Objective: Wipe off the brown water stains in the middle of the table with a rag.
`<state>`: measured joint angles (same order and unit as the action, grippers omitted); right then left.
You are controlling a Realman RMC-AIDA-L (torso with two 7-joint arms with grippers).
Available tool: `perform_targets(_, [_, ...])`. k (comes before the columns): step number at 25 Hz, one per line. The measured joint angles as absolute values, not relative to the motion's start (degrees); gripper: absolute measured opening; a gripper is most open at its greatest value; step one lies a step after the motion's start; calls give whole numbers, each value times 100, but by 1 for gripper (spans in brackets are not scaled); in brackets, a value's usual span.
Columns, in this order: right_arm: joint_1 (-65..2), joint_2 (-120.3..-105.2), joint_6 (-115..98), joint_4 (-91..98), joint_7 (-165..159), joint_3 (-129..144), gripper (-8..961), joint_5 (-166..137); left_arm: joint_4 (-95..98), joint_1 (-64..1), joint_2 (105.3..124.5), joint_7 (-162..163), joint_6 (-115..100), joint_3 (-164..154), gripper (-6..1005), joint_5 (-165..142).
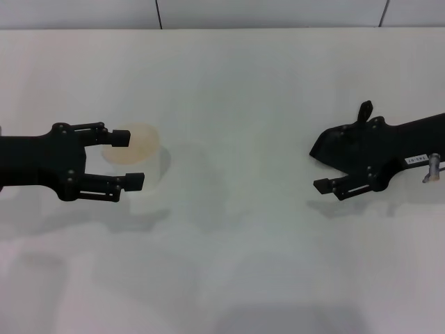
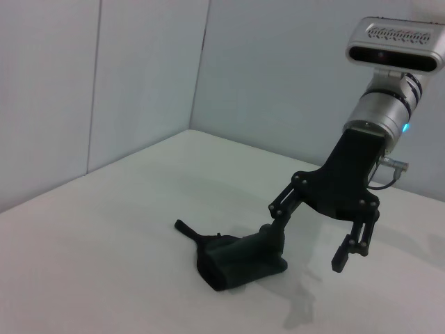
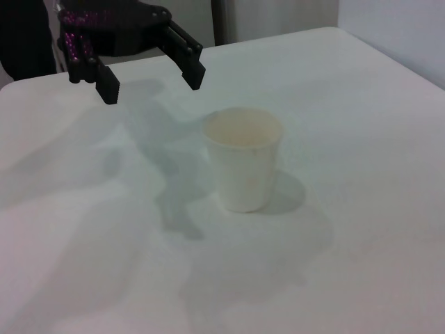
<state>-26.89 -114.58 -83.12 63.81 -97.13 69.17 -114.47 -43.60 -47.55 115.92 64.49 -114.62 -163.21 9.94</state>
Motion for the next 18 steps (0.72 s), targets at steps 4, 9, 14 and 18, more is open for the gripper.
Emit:
perform_targets(4, [-2689, -11434, -8297, 6381, -9744, 6917, 829, -11456, -4360, -4755, 11592, 6432, -11462, -16322, 890, 994])
perform_targets(9, [-2663, -11428, -8290, 6381, -9755, 6901, 829, -11463, -4359, -4755, 11598, 6417, -11461, -16321, 890, 993])
perform_targets(14, [-2634, -11437, -8310, 6386, -9756, 6797, 829, -11537, -4359, -4755, 11601, 6413, -11461, -16321, 890, 993])
perform_targets(18, [-2626, -11443, -8338, 6390, -9756, 6777, 829, -11541, -4359, -4751, 11602, 6413, -11461, -16321, 890, 993])
